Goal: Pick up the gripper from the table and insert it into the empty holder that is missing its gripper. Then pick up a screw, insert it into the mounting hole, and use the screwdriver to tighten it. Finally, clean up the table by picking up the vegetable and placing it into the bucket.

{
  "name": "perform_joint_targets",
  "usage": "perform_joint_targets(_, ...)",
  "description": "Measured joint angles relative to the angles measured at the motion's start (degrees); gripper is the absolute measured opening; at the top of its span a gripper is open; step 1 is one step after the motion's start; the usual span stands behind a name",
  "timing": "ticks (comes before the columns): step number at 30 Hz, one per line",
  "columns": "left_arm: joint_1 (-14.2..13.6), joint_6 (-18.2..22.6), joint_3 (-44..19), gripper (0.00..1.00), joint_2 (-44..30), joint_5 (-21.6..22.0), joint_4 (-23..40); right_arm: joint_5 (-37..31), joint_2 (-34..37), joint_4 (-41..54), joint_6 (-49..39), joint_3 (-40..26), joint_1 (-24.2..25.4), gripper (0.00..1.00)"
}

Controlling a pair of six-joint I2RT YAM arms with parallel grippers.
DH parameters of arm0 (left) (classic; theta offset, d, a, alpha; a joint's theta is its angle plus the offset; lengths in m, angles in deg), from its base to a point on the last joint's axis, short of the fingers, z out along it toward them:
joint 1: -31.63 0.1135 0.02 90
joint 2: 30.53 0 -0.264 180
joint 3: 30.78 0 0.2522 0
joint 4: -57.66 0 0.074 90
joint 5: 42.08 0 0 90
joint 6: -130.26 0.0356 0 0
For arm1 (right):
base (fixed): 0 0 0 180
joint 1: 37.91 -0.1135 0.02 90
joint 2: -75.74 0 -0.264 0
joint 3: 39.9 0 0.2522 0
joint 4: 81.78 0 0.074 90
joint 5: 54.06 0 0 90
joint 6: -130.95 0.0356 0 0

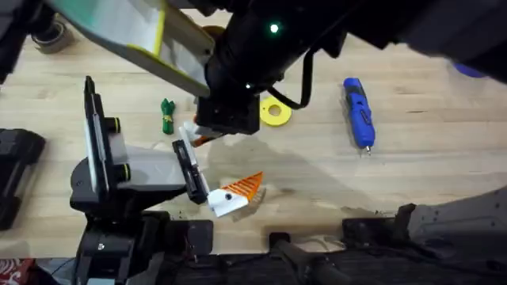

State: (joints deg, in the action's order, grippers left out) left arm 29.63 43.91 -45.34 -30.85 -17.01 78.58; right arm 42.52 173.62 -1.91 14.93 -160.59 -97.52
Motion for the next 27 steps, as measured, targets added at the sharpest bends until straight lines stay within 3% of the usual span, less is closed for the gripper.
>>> perform_joint_targets(27, 0.0, 0.0, 0.0, 0.985, 0.0, 0.0, 0.0, 0.4, 1.8, -1.0, 0.0, 0.0, -0.3, 0.006)
